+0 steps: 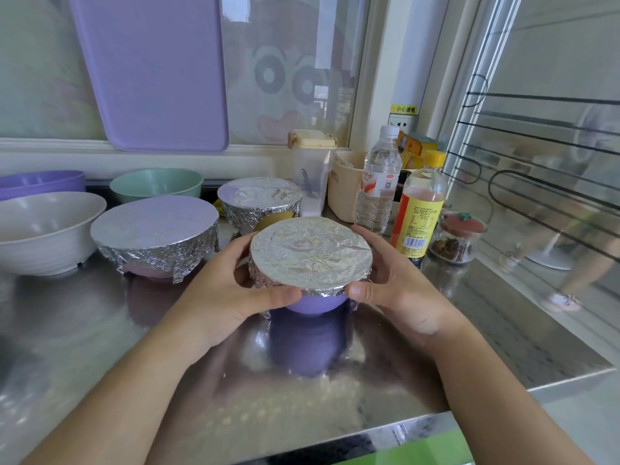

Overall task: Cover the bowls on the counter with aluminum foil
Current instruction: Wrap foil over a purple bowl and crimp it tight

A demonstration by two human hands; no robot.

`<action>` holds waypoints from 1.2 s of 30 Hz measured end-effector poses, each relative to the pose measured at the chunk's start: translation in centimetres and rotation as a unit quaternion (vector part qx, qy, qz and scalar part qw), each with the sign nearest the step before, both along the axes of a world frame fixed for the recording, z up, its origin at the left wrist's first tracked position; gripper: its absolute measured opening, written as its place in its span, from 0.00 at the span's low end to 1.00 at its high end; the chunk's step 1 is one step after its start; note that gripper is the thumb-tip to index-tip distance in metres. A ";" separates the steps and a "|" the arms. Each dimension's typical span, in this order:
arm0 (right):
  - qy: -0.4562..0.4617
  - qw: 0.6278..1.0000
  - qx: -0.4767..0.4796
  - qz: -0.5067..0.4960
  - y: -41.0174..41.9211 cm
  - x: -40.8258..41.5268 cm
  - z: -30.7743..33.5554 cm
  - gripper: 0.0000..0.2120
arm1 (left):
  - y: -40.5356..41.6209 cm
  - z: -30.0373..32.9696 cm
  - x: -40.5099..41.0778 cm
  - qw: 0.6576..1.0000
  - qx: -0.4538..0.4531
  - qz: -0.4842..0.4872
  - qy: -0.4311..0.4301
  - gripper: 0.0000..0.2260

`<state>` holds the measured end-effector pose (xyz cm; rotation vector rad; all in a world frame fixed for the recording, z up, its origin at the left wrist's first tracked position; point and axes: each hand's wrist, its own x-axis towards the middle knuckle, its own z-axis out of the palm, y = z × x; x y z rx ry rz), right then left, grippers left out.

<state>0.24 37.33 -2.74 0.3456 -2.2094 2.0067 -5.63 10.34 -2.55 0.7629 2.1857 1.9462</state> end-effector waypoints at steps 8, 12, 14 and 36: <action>0.007 0.999 0.027 -0.019 -0.3 0.2 0.0 0.51 | 0.5 -0.3 0.1 0.999 -0.018 0.023 0.028 0.43; 0.002 0.999 0.036 -0.029 -0.7 0.1 0.0 0.56 | 0.8 -0.2 0.4 0.998 -0.025 0.036 0.042 0.44; 0.002 0.999 0.038 -0.031 -0.8 0.2 0.0 0.57 | 0.9 -0.1 0.7 0.998 -0.022 0.039 0.039 0.44; 0.015 0.996 0.076 -0.046 -1.6 0.4 0.3 0.45 | 2.8 -0.1 2.2 0.992 0.014 0.081 0.094 0.42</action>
